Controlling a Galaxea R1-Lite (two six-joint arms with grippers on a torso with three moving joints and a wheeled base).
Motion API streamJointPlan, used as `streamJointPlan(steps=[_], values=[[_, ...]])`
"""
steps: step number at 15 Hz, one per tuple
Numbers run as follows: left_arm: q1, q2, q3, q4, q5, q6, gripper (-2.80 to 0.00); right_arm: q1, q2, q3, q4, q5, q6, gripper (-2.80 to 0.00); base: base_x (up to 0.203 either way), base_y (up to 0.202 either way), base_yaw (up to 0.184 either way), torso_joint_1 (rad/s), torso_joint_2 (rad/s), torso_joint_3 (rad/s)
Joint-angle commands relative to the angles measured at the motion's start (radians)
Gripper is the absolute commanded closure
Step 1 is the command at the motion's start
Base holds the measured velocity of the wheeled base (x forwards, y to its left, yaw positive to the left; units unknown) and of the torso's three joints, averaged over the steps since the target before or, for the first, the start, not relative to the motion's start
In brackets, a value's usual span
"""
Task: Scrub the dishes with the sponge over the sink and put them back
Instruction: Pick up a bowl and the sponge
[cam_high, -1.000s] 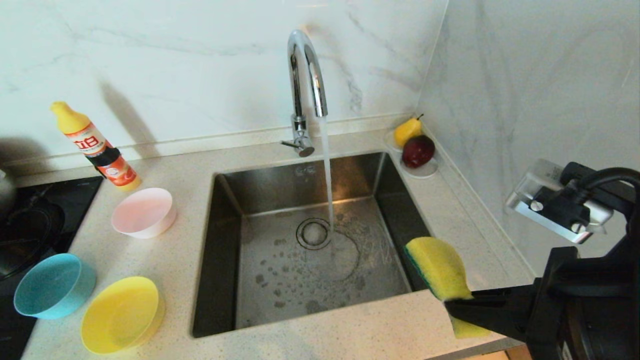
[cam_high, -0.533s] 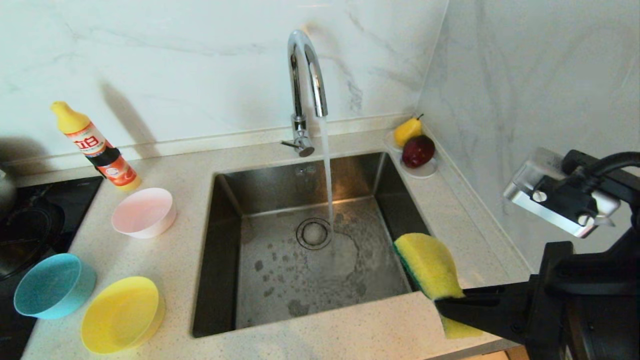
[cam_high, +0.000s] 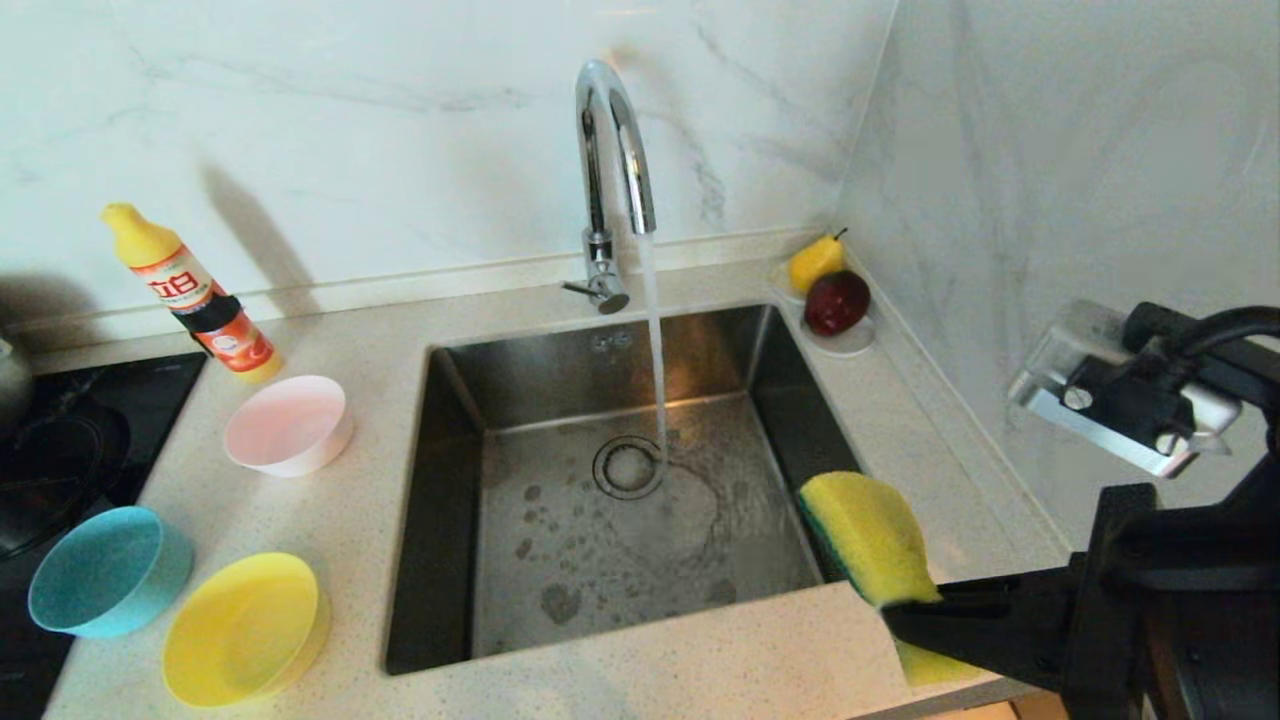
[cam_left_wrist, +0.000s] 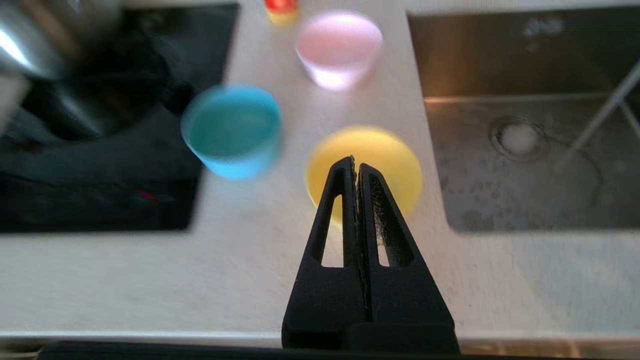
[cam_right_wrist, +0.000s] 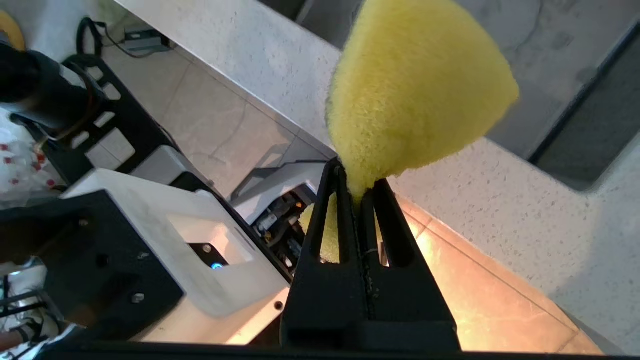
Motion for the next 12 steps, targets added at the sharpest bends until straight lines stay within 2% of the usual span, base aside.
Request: streamJointPlan(steps=[1,2,3,5,9,10,12], values=[[0.001,0.191,-0.174,0.048,0.057,0.020,0.00,0.000,0.009,-0.027,0.005,-0.002,0.006,0.00,0.000,0.000,0.000,0.000,0.00,0.000],[0.000,0.260,-0.237,0.082,0.151,0.036,0.00,0.002,0.009,-0.035,0.007,-0.004,0.004,0.00,0.000,0.000,0.000,0.000,0.00,0.000],[-0.001,0.328,-0.282,0.102,0.215,0.040,0.00,0.002,0.006,-0.039,0.010,-0.004,0.002,0.00,0.000,0.000,0.000,0.000,0.00,0.000],[-0.002,0.474,-0.358,0.113,0.269,0.014,0.00,0.005,0.002,-0.061,0.020,-0.004,0.001,0.00,0.000,0.000,0.000,0.000,0.00,0.000],[0.013,0.802,-0.523,0.118,0.295,-0.095,0.00,0.002,-0.002,-0.068,0.016,-0.004,0.004,0.00,0.000,0.000,0.000,0.000,0.00,0.000],[0.031,0.887,-0.575,0.118,0.288,-0.113,0.00,0.002,-0.002,-0.070,0.016,-0.004,0.004,0.00,0.000,0.000,0.000,0.000,0.00,0.000],[0.104,1.048,-0.693,0.124,0.230,-0.143,0.00,0.002,-0.002,-0.071,0.016,-0.007,0.002,0.00,0.000,0.000,0.000,0.000,0.00,0.000]])
